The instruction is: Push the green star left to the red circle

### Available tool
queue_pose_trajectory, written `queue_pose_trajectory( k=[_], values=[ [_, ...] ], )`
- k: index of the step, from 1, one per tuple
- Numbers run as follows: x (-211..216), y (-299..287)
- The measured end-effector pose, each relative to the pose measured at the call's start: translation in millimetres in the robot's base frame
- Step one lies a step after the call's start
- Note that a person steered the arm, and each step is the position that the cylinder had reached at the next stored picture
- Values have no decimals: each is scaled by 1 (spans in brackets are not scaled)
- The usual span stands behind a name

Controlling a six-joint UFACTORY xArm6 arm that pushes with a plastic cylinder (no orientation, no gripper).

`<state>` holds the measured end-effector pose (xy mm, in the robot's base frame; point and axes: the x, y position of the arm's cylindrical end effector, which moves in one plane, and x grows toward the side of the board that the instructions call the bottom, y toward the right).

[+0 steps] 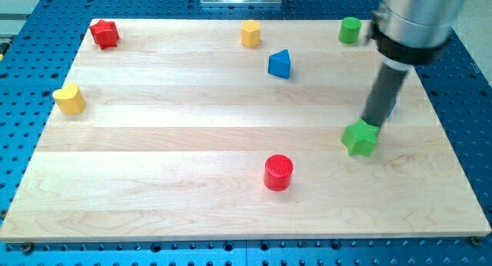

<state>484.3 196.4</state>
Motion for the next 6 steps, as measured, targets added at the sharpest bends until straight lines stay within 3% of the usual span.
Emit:
queue_pose_trajectory(
  k=[1, 2, 4, 6],
  values=[
    [37, -4],
    [35, -37],
    [4, -223],
    [-19, -256]
  ],
)
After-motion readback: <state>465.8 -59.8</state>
